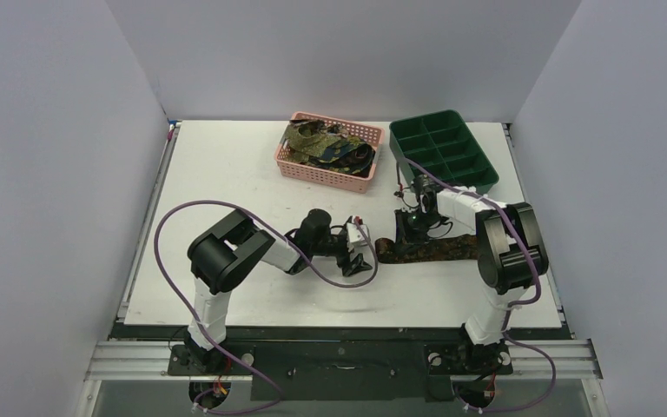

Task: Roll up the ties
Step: Roll the tie at the center of the board.

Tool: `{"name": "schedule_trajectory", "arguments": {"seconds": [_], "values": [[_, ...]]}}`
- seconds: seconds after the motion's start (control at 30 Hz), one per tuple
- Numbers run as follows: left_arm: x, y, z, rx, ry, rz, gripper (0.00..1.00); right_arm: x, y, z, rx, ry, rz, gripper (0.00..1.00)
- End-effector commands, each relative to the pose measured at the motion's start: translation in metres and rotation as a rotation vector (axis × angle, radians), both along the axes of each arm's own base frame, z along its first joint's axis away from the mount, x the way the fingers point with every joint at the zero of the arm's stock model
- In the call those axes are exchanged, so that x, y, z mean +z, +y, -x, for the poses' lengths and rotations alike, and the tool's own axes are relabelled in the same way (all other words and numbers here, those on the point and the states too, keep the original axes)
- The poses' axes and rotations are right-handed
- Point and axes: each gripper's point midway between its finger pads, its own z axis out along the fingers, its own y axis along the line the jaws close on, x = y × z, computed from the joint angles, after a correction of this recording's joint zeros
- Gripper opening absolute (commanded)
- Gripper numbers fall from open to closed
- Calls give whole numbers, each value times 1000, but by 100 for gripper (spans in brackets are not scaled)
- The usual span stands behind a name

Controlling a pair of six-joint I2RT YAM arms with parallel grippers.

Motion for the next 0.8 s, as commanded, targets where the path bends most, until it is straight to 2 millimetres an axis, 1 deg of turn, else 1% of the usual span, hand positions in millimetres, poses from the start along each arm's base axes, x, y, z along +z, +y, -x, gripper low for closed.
{"name": "schedule_trajectory", "arguments": {"seconds": [0.0,0.13,0.17,0.2,0.23,0.27,0.3,0.33,0.37,0.4,0.43,0.47,0.5,0.53,0.57,0.6,0.63,0.67,0.7,0.73,0.77], "values": [[19,-11,3,-11,24,45,74,-29,-31,-1,37,8,203,0],[27,-25,-2,3,40,87,78,-31,-25,2,67,8,202,0],[25,-27,-4,11,48,92,78,-31,-22,2,75,4,198,0],[29,-33,-5,19,63,109,78,-31,-20,3,79,4,193,0],[27,-36,-8,30,69,118,78,-31,-16,3,86,-2,188,0],[30,-40,-10,41,88,132,78,-31,-14,4,88,-1,180,0],[27,-42,-14,59,91,140,77,-31,-11,3,94,-10,175,0],[31,-47,-17,69,96,161,76,-30,-8,2,99,-17,170,0],[25,-47,-21,91,100,155,76,-29,-4,-1,106,-30,163,0],[28,-50,-25,106,113,170,75,-29,-1,-2,108,-35,153,0],[23,-50,-28,123,118,165,74,-28,3,-5,114,-49,146,0],[24,-52,-30,129,115,171,72,-28,6,-6,119,-50,138,0],[20,-52,-31,134,115,165,70,-26,12,-9,134,-65,130,0],[19,-52,-32,132,106,162,67,-27,15,-9,143,-66,125,0],[16,-52,-31,129,109,156,64,-24,19,-14,147,-80,118,0],[13,-49,-31,122,88,143,58,-24,23,-15,154,-83,112,0],[13,-48,-30,111,82,138,54,-21,25,-18,154,-91,105,0],[8,-44,-27,103,73,119,44,-20,27,-20,154,-94,96,0],[4,-39,-23,96,75,104,40,-17,29,-22,156,-100,86,0],[-1,-35,-21,88,65,81,32,-14,30,-23,158,-111,80,0],[-6,-27,-16,84,68,61,29,-11,30,-24,162,-119,73,0]]}}
